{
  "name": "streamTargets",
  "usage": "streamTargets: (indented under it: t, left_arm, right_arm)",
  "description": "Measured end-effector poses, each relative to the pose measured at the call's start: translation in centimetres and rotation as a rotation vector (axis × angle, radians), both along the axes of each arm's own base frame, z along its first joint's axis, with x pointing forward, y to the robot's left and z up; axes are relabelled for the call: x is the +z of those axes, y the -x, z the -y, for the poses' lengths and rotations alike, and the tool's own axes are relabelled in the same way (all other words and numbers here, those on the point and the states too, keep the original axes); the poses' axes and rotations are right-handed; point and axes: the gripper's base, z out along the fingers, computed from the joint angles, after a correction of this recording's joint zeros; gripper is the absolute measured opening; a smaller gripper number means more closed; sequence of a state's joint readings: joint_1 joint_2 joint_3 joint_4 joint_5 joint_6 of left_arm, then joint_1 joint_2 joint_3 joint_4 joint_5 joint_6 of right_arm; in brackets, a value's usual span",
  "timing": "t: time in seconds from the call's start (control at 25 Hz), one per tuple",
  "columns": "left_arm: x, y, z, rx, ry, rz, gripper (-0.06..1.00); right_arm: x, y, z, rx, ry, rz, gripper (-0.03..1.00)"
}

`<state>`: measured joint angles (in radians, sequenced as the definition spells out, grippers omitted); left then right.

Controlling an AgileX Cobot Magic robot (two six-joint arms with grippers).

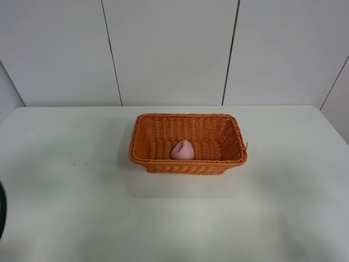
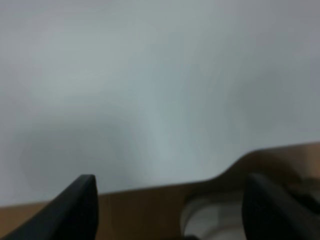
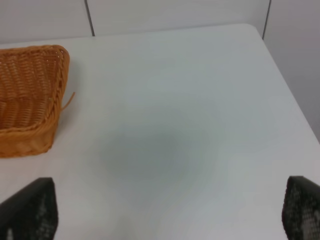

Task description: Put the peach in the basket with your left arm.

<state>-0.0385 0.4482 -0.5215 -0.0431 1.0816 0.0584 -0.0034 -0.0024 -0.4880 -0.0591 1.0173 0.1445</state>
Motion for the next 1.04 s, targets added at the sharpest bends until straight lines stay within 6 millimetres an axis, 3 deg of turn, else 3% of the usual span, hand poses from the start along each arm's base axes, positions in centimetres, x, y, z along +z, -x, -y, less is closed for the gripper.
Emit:
streamTargets:
  t: [0.52,1.04]
  left_arm:
    - [0.3,5.8,-0.2,-0.001,0.015,0.421,0.72]
    - [0.2,6.2,-0.2,-0.001,0.017,0.452,0.72]
  right_arm:
    - [0.0,0.0,0.0,0.000,0.000,0.000,0.69]
    - [0.0,0.0,0.0,0.000,0.000,0.000,0.69]
